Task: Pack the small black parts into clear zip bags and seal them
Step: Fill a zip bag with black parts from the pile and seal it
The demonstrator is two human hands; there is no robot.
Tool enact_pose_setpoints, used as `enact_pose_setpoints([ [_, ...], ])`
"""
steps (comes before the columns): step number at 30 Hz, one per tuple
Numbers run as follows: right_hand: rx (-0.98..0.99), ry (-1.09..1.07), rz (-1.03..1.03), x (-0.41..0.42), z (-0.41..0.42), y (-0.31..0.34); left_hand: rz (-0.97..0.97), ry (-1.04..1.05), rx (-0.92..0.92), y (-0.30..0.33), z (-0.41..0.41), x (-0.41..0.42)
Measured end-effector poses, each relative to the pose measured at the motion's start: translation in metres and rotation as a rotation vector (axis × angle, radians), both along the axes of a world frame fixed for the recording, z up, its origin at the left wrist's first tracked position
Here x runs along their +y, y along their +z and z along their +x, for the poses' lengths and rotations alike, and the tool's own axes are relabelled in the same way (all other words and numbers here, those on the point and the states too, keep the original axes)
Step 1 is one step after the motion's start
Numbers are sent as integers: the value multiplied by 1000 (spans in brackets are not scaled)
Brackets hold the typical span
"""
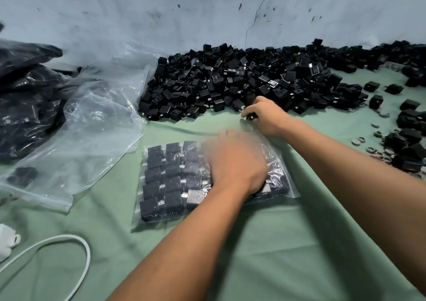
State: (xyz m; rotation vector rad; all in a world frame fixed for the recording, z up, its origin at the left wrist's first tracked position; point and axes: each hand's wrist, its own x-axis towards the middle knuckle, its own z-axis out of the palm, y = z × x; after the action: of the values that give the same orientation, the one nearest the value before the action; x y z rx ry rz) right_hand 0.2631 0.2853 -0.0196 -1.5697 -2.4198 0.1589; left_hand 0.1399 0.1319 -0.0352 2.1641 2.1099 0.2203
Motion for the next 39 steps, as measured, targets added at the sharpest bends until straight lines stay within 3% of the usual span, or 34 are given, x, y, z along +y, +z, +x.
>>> enact_pose_setpoints([
  [4,215,-268,-13,-32,36,-6,15,1,-1,1,0,-1],
  [7,358,-351,-91,-66,58,-13,19,2,4,1,0,-1],
  [12,364,-184,-14,-107,64,-24,16,5,11,1,0,-1],
  [21,426,31,-113,-111,65,-19,9,6,6,0,0,0],
  [30,276,96,-67,-105,55,-20,-5,3,5,2,0,-1],
  [39,591,82,-129,-104,46,-28,-8,5,-3,2,1,-2],
])
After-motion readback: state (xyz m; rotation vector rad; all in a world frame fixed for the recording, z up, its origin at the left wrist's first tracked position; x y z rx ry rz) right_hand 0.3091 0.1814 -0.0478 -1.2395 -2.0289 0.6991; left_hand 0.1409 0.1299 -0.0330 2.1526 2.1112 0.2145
